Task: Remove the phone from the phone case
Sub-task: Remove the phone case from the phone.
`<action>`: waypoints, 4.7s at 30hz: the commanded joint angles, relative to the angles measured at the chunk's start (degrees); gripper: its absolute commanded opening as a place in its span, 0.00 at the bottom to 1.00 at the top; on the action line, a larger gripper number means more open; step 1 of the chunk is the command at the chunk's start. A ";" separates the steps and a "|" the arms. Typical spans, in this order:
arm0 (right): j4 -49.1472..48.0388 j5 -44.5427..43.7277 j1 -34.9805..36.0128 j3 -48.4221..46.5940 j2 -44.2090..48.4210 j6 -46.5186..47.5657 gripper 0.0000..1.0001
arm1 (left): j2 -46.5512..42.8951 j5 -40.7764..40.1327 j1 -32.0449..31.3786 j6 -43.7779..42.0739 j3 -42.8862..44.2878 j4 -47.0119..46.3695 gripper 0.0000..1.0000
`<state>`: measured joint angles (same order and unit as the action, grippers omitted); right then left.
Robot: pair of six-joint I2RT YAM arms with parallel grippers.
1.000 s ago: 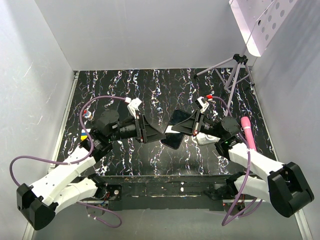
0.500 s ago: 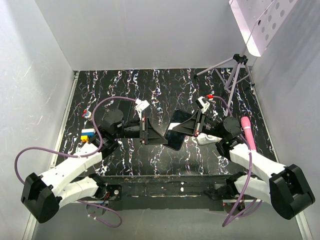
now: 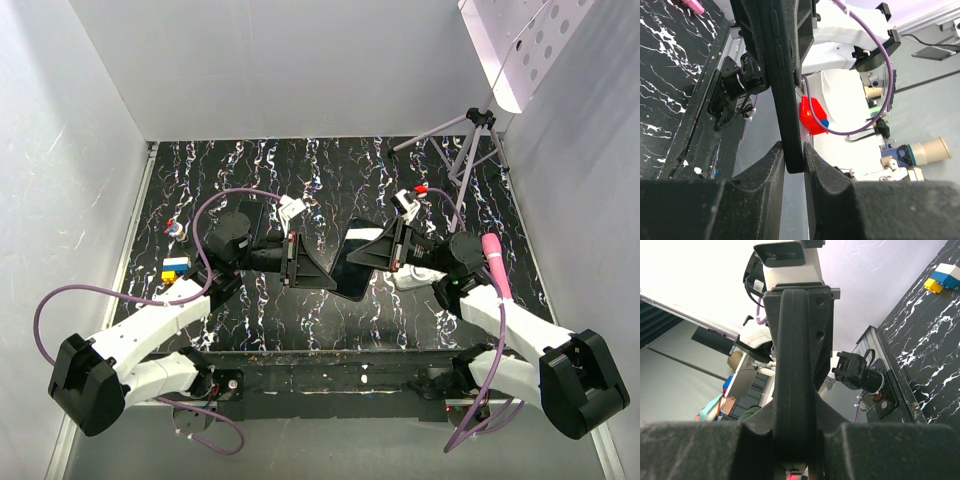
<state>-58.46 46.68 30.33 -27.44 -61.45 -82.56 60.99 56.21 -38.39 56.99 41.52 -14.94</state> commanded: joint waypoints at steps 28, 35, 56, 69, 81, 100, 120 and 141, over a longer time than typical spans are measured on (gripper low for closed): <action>-6.81 -1.32 3.77 -7.54 -10.34 -10.92 0.01 | -3.96 6.91 -1.60 1.97 4.37 -44.70 0.00; -21.52 -4.31 9.92 -10.87 -16.07 -20.88 0.01 | 0.27 5.76 -1.51 5.59 1.81 -60.64 0.00; -20.56 -8.53 14.85 -12.37 -9.13 -21.59 0.01 | -2.20 -28.67 2.27 -28.25 1.28 7.34 0.00; -26.01 -10.91 13.27 -12.90 -11.32 -23.00 0.01 | -12.04 -38.15 2.36 -28.69 -4.16 20.01 0.00; -2.40 -8.97 9.93 -12.55 -1.84 -9.04 0.01 | -14.49 -25.56 3.06 -23.16 -5.66 12.42 0.11; 32.27 -16.44 7.73 -19.93 3.89 14.45 0.01 | -12.13 -10.77 -1.95 0.58 -10.67 -19.60 0.77; 27.08 -15.91 7.73 -18.53 2.21 11.29 0.01 | -5.36 -12.79 -5.73 -1.88 -7.24 -18.73 0.51; 15.15 -10.91 7.99 -12.47 2.74 -2.40 0.01 | -9.83 -12.62 -5.91 -30.21 -5.58 -8.74 0.00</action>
<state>-32.14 31.75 38.06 -41.80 -59.75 -72.95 56.27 43.51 -44.49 48.77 33.74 -31.81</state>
